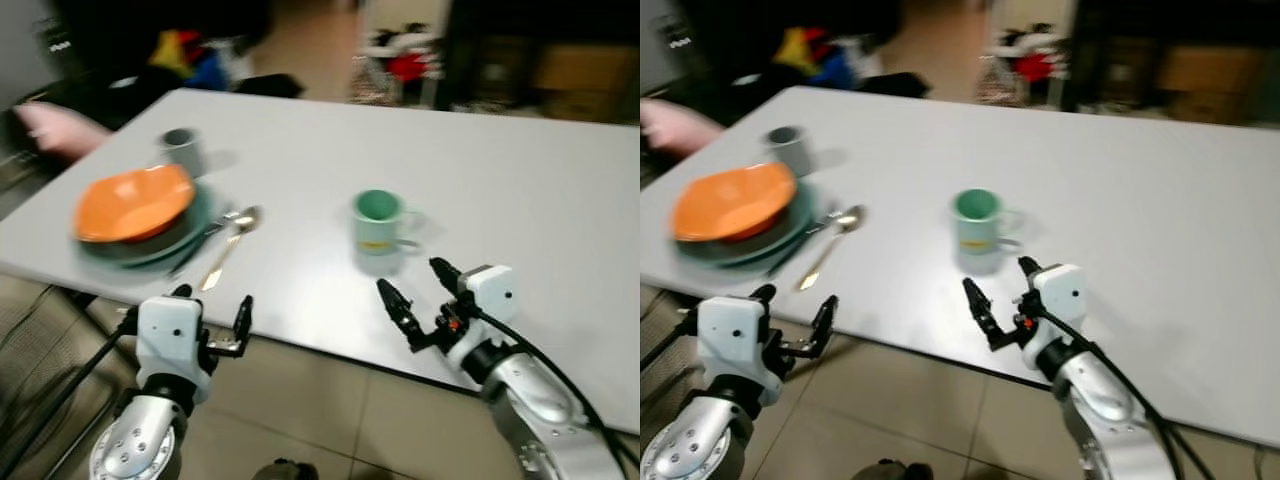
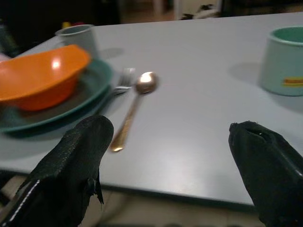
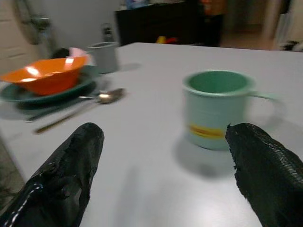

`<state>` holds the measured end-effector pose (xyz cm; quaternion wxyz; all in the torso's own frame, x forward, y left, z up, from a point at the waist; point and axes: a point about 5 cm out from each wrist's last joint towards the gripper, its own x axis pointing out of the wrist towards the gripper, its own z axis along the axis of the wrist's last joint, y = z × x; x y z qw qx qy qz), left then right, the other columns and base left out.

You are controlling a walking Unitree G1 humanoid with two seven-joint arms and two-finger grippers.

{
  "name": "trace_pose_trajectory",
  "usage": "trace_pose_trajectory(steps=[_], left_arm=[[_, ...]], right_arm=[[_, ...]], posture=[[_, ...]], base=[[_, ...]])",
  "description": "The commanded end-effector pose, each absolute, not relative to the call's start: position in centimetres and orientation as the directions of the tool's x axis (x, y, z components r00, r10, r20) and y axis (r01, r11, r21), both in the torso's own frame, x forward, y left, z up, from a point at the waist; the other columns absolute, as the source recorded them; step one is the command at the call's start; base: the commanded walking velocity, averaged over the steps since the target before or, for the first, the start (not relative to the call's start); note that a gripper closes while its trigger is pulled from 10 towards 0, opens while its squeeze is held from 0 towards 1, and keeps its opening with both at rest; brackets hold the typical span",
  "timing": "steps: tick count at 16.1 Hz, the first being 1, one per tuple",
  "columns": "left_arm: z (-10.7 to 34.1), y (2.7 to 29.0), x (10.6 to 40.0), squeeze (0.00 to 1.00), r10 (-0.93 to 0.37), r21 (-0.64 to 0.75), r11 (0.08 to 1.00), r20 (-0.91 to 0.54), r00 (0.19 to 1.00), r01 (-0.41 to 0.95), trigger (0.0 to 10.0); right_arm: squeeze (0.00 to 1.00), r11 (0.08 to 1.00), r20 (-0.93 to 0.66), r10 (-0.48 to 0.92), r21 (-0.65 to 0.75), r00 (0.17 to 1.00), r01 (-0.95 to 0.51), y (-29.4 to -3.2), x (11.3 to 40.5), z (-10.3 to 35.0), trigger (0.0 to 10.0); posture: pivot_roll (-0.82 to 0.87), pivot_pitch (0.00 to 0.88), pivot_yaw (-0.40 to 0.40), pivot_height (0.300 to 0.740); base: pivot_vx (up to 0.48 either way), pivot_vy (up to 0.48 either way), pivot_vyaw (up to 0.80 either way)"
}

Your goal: Setting the table

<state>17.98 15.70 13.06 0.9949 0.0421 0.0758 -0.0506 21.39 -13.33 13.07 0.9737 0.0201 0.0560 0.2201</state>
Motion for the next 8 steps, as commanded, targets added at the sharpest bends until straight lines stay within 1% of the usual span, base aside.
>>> trace_pose_trajectory(steps=[1,2,3,4,5,6,7,8], left_arm=[[13.4,15.8,18.1,0.00,-0.072,0.087,0.993,-0.137,0.988,0.084,10.0],[13.4,16.1,17.8,0.00,-0.044,0.062,0.997,-0.136,0.990,0.053,10.0],[13.6,16.5,17.5,0.19,-0.009,0.024,1.000,-0.121,0.993,0.012,10.0],[13.7,16.6,17.4,0.19,-0.003,0.022,1.000,-0.116,0.993,0.005,10.0],[13.7,16.6,17.2,0.71,-0.006,0.034,0.999,-0.112,0.994,0.010,10.0],[13.4,16.4,17.0,0.87,-0.030,0.054,0.998,-0.124,0.992,0.037,10.0],[13.3,16.5,17.0,0.89,-0.026,0.060,0.998,-0.126,0.992,0.034,10.0],[13.6,16.4,17.0,1.00,-0.025,0.044,0.999,-0.117,0.993,0.031,10.0]], right_arm=[[1.00,0.910,-0.091,0.414,0.043,0.906,-0.412,-13.4,21.2,13.5,10.0],[1.00,0.915,-0.102,0.400,-0.008,0.911,-0.403,-13.6,21.0,13.4,10.0],[1.00,0.923,-0.112,0.377,-0.032,0.919,-0.383,-14.0,20.8,13.4,10.0],[1.00,0.926,-0.113,0.370,-0.034,0.922,-0.376,-14.1,20.8,13.5,10.0],[1.00,0.938,-0.084,0.340,-0.047,0.937,-0.344,-14.5,20.9,13.8,10.0],[1.00,0.936,-0.082,0.344,-0.054,0.935,-0.349,-14.5,21.1,13.8,10.0],[1.00,0.935,-0.088,0.344,-0.052,0.935,-0.350,-14.5,21.2,13.7,10.0],[1.00,0.941,-0.092,0.333,-0.034,0.938,-0.337,-14.5,21.3,13.7,10.0]], posture=[[-0.09,0.010,0.103,0.740],[-0.08,0.011,0.099,0.740],[-0.08,0.010,0.090,0.740],[-0.08,0.009,0.088,0.740],[-0.08,0.007,0.085,0.740],[-0.07,0.006,0.079,0.740],[-0.07,0.006,0.081,0.740],[-0.08,0.006,0.083,0.740]], base=[[0.000,0.000,0.80],[0.000,0.000,0.80],[0.000,0.000,0.80],[0.000,0.000,0.80],[0.000,0.000,0.80],[0.000,0.000,0.80],[0.000,0.000,0.80],[0.000,0.000,0.80]])
